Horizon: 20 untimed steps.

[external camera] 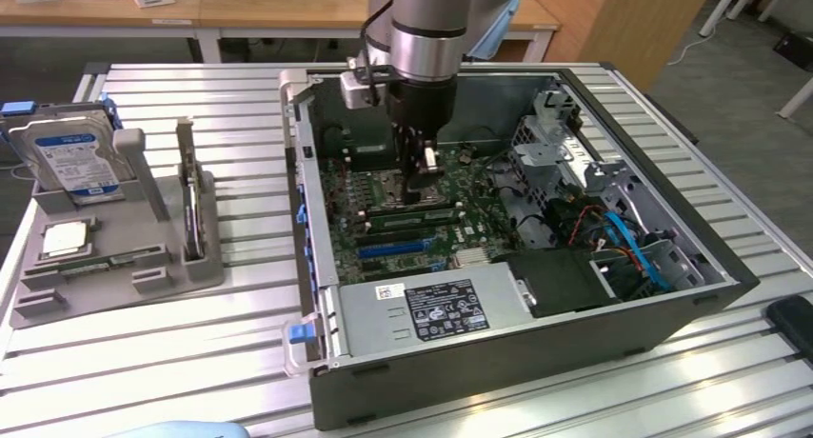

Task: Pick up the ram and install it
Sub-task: 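Press down the ram until it locks into place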

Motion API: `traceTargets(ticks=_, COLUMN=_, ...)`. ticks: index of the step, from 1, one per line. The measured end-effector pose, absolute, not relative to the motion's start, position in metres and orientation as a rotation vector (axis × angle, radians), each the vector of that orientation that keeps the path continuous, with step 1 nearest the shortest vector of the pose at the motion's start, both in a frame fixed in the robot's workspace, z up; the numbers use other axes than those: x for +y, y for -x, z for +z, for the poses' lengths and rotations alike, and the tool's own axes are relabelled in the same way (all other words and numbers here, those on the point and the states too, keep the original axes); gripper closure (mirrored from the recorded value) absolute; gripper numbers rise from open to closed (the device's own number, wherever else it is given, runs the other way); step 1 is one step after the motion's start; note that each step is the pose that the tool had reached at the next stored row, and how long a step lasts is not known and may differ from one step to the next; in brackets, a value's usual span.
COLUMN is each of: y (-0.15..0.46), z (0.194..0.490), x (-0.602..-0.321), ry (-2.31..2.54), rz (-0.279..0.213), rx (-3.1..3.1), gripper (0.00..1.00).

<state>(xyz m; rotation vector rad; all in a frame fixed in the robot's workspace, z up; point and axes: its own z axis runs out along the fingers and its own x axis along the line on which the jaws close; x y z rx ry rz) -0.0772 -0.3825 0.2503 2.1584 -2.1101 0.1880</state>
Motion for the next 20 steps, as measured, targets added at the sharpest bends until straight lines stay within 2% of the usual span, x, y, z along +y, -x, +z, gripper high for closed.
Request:
traceTargets(ticks=14, y=0.062, z=0.293, x=-0.383, ry=-2.154, rz=0.161, rx=-2.107, gripper=0.9)
traceTargets(ticks=20, y=0.06, z=0.297, x=-0.383, ry=-2.177, rz=0.118, rx=-2.13, gripper=0.9)
